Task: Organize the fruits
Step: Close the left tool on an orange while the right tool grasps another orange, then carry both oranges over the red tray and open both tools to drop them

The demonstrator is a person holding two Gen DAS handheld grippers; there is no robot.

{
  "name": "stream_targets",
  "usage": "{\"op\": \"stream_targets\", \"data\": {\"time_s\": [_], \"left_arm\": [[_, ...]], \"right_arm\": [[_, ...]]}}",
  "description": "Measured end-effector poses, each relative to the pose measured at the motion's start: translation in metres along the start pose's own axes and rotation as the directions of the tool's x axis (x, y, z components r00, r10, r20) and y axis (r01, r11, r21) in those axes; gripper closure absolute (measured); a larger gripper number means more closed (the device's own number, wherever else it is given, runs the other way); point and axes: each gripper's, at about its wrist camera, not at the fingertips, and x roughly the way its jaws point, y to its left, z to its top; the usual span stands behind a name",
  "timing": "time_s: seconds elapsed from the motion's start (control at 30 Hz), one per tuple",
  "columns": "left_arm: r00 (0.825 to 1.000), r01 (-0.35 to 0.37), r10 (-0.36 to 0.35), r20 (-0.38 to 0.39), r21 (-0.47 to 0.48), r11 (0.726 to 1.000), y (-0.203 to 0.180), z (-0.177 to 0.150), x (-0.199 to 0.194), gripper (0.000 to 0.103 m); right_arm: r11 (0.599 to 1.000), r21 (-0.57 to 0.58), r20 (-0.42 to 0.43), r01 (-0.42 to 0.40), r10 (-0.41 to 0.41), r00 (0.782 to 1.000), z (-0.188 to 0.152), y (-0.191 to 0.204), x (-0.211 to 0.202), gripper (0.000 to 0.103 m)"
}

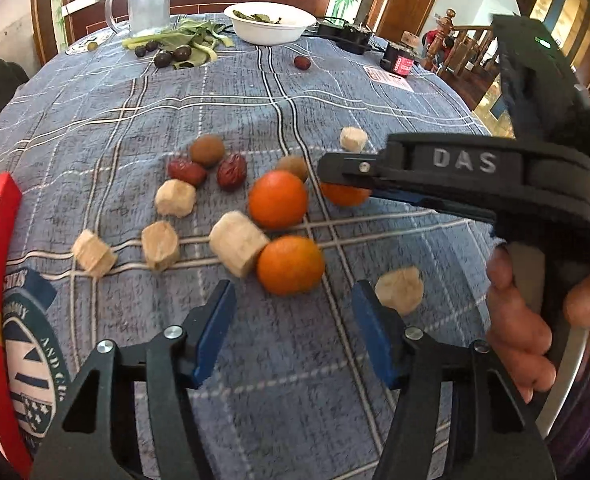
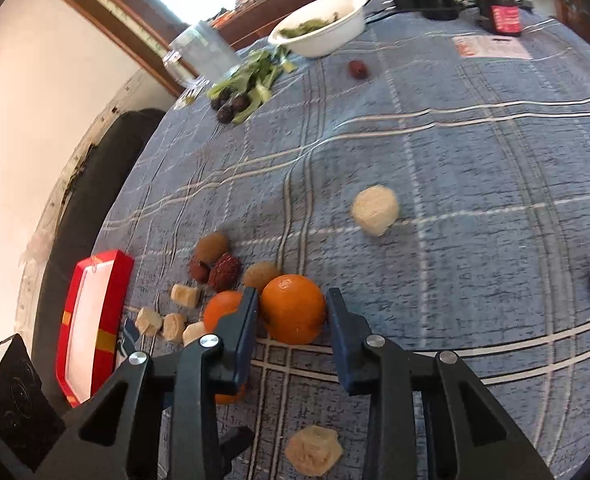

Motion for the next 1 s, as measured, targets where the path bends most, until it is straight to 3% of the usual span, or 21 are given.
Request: {"op": "stream_targets", "data": {"time_s": [0.13,0.2,0.3,0.5,0.67,0.83,0.93,1.0], "left_arm": [[1.0,-0.024,0.024,0.017,0.011,1.0,-0.005,0.007,0.008,0.044],[0.999,-0.042,0.041,0.031,0.026,0.999,-0.006,0.008,0.01,0.05],[0.998,-0.044,0.042,0.053,0.045,0.998,-0.004,0.007,0.01,0.068],[0.995,-0.052,0.046,0.085,0.066,0.996,-0.003,0.003,0.005,0.07],[0.985,-0.089,0.08,0.152,0.051,0.995,0.013,-0.009,-0.033,0.07],[0.948,-0.194,0.189,0.254,-0.005,0.981,0.056,-0.028,-0.092,0.07],[0.911,-0.282,0.291,0.293,-0.072,0.957,0.093,-0.04,-0.124,0.069],[0.885,-0.331,0.353,0.303,-0.122,0.936,0.118,-0.047,-0.139,0.069]], "right_arm": [[1.0,0.02,0.051,-0.021,0.02,0.999,0.002,-0.003,-0.013,0.07],[0.999,0.023,0.07,-0.024,0.022,0.997,0.004,-0.004,-0.017,0.07],[0.999,0.025,0.082,-0.032,0.03,0.996,0.004,-0.005,-0.019,0.07],[0.999,0.001,0.09,-0.037,0.037,0.995,0.002,0.0,-0.019,0.07],[0.999,-0.053,0.119,-0.008,0.014,0.993,-0.002,0.008,-0.022,0.07],[0.992,-0.123,0.151,-0.004,0.023,0.988,-0.009,0.024,-0.025,0.07],[0.986,-0.168,0.142,0.002,0.022,0.99,-0.018,0.048,-0.023,0.07],[0.979,-0.201,0.124,-0.037,0.063,0.99,-0.028,0.073,-0.02,0.07]]}}
